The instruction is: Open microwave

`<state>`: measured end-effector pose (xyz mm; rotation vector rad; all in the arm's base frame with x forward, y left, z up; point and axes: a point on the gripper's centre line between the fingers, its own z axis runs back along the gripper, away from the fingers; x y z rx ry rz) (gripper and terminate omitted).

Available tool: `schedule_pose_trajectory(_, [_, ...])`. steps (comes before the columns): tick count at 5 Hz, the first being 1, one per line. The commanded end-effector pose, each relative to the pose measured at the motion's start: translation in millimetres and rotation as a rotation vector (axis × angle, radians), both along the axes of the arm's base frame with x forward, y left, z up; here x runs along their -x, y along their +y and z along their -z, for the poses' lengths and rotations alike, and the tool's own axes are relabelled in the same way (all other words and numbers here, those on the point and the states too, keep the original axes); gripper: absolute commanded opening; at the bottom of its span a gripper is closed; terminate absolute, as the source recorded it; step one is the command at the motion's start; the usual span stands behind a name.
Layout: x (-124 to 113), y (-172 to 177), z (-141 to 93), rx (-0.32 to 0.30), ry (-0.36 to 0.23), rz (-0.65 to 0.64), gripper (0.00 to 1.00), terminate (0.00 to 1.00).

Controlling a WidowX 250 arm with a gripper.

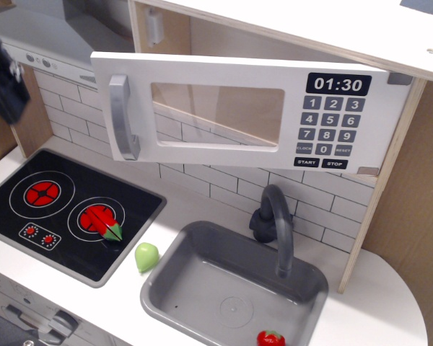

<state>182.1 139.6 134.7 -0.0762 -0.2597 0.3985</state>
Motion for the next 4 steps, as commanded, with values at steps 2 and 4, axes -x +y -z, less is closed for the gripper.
schedule_pose_trajectory(2, [-72.2,64.3,-26.2,-0.068,0.02,-0.354,1.0,0.0])
schedule_pose_trajectory(4, [-118.5,24.2,7.5,-0.101,0.062,-0.336,1.0,0.0])
